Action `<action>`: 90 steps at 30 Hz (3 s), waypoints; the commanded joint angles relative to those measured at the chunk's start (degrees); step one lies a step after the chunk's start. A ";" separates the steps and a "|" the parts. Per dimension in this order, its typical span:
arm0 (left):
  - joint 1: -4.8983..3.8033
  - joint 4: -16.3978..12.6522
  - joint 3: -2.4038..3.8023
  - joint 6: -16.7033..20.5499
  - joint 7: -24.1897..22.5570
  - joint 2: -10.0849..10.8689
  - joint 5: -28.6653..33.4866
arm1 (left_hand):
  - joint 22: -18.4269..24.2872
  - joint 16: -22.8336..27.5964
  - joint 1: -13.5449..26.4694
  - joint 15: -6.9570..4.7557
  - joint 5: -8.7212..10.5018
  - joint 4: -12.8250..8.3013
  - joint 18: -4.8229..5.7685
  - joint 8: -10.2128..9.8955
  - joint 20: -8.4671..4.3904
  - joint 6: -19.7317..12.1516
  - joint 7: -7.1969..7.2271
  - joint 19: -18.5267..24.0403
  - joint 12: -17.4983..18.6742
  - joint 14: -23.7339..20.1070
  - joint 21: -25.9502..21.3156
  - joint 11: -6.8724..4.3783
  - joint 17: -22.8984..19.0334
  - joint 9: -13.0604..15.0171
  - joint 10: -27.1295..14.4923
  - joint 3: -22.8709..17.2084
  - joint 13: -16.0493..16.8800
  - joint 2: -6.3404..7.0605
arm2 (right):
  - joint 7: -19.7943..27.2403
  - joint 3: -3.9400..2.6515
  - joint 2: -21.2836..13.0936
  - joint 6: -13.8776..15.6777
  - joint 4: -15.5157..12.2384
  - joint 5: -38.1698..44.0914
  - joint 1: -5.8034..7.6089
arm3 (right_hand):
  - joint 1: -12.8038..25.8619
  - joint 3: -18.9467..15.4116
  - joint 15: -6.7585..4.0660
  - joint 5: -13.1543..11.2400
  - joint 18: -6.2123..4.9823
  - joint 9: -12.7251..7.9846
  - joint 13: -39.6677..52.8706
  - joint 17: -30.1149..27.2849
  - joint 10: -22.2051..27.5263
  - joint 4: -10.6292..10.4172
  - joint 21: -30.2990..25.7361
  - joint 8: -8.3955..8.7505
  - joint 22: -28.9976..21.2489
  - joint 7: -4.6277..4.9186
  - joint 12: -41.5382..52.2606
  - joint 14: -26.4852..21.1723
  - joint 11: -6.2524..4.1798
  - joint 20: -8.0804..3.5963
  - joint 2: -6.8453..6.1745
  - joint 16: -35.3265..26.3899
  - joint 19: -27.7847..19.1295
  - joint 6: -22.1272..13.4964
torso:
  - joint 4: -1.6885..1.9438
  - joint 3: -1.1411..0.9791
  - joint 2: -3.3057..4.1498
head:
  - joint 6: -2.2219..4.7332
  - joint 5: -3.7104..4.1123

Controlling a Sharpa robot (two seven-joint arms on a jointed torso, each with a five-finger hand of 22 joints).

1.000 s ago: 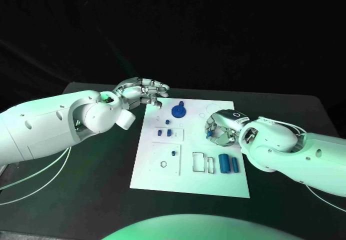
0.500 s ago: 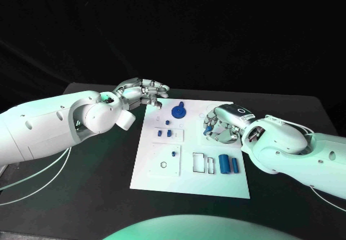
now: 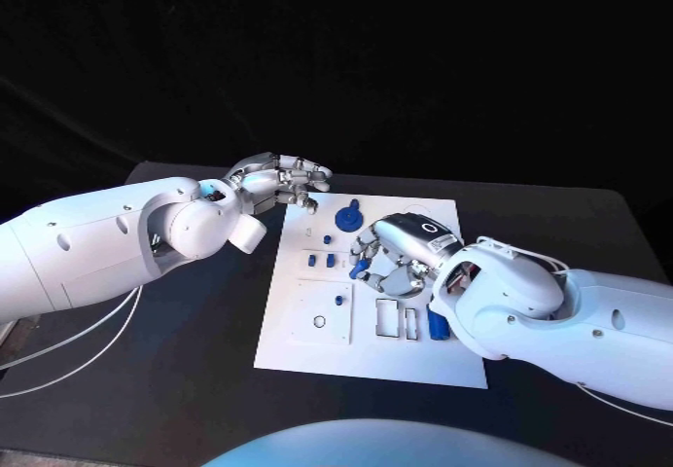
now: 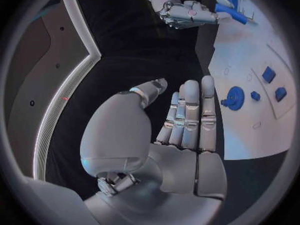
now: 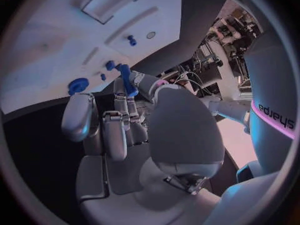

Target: Assemble the parts on the task board

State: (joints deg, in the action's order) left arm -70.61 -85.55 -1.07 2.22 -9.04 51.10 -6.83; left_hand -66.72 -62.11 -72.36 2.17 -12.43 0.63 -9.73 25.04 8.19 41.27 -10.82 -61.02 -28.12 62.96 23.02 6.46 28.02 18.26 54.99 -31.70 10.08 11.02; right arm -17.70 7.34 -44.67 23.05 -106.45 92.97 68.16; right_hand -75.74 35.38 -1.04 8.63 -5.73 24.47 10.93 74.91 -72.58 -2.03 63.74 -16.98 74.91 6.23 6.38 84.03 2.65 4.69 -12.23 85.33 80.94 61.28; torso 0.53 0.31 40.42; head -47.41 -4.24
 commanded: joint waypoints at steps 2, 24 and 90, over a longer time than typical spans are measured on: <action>-0.01 0.07 0.03 -1.24 -0.39 -0.51 0.48 | 0.06 0.23 0.36 0.18 -0.03 0.03 -0.57 0.20 0.09 -0.50 0.07 -0.45 -0.28 -0.17 -0.31 0.11 -0.09 0.06 -0.26 0.16 -0.09 -0.01 | 2.13 0.18 3.09 -0.23 0.27 2.75 -1.37 | -0.27 0.37 -0.50 0.29 0.14 0.19 0.07 3.17 -0.25 0.00 -0.26 -0.28 1.90 0.09 -0.04 3.58 0.11 -0.30 0.48 0.28 0.03 -0.06 | 0.10 0.15 0.04 | 0.18 -0.34; -0.02 0.35 0.01 -1.00 -0.27 -0.69 0.59 | 0.07 0.23 0.35 0.18 -0.03 0.03 -0.57 0.24 0.09 -0.52 0.07 -0.46 -0.30 -0.17 -0.33 0.11 -0.09 0.07 -0.25 0.16 -0.10 -0.02 | 4.02 0.99 10.15 -3.19 6.53 2.28 -6.80 | -0.35 0.47 -0.49 0.36 0.09 0.27 0.09 3.11 -0.22 0.10 -0.56 -0.27 1.77 0.12 -0.15 3.57 0.12 -0.30 0.48 0.26 -0.07 -0.17 | 0.10 0.01 0.12 | -0.81 -1.99; -0.02 0.65 -0.04 -1.35 0.11 -0.50 0.59 | 0.17 0.23 0.30 0.17 -0.02 0.01 -0.58 0.54 0.09 -0.64 0.08 -0.52 -0.43 -0.20 -0.52 0.10 -0.13 0.14 -0.23 0.25 -0.13 -0.03 | 3.47 1.55 9.96 0.94 6.79 4.58 -7.56 | 4.70 -5.55 1.43 1.47 -1.03 -1.85 -0.11 -0.27 8.30 -1.22 -7.45 5.21 -1.17 2.26 -1.75 2.61 2.41 1.43 -3.75 -1.17 -2.45 -9.44 | 0.08 0.00 0.08 | -1.18 -2.00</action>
State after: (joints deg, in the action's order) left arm -70.61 -84.83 -1.14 1.84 -8.78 50.65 -6.55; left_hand -66.61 -62.11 -72.37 2.16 -12.43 0.63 -9.74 25.40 8.40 41.07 -10.62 -61.24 -28.35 62.96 22.80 6.46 27.94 18.33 54.99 -31.70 10.01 11.02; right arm -14.69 8.89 -34.57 19.99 -99.28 97.06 60.66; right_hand -71.25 30.27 0.00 9.98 -5.73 22.66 10.80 74.75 -64.53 -3.21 56.55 -12.06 73.84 8.56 4.39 83.82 5.12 6.14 -16.21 84.49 78.83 52.21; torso 0.60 0.32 40.50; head -48.67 -6.27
